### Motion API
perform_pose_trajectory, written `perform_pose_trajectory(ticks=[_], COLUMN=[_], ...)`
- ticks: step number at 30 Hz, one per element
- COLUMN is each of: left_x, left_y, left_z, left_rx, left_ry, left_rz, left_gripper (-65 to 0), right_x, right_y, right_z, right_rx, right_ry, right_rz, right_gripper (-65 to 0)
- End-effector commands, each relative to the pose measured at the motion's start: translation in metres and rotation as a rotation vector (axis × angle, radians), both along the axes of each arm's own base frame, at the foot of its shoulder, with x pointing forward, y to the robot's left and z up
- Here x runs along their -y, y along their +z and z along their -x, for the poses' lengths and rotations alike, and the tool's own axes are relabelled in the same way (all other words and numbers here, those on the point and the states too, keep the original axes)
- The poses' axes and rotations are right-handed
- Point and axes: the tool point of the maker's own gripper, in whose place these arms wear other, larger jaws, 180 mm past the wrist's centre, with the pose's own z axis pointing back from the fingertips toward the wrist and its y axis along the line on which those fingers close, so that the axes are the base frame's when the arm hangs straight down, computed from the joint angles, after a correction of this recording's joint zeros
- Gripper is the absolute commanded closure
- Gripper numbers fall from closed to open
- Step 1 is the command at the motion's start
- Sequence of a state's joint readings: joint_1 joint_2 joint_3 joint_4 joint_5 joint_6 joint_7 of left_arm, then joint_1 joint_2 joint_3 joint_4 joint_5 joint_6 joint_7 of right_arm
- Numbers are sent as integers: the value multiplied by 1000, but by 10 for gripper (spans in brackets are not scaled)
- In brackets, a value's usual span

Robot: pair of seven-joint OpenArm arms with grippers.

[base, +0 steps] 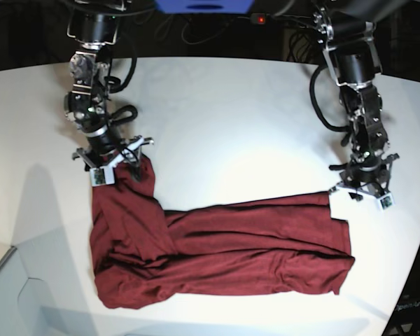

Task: Layout the t-shirt on the table in an organized manner, then fold the t-shirt properly
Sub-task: 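Lay the shirt flat and open both grippers, raising them, then lower the right gripper onto the bunched shirt end and grasp it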

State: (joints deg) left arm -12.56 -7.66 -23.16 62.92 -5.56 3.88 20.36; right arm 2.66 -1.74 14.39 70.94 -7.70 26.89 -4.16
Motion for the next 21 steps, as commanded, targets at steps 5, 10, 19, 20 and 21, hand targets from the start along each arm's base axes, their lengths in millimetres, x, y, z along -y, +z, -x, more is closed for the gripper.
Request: perform_pose_trajectory(ticks=[5, 10, 19, 20, 21], left_x=[-7, -9, -11, -11, -11], left_y=[26, 24, 24, 24, 24], left_z=[-15, -13, -11, -11, -11], left_rx=[72, 65, 63, 63, 65], left_ry=[3, 4, 4, 4, 4], left_rz=[-34, -36, -43, -43, -43], left_gripper=[-217, -217, -217, -217, -217], right_x=[3, 3, 3, 3, 4], right_y=[20, 24, 29, 31, 35], right_z=[-18, -21, -26, -26, -28], right_rx=[75, 87, 97, 102, 114], right_ry=[-11, -11, -9, -9, -9], right_rz=[-13, -12, -10, -9, -5], right_gripper=[-322, -113, 0, 0, 0])
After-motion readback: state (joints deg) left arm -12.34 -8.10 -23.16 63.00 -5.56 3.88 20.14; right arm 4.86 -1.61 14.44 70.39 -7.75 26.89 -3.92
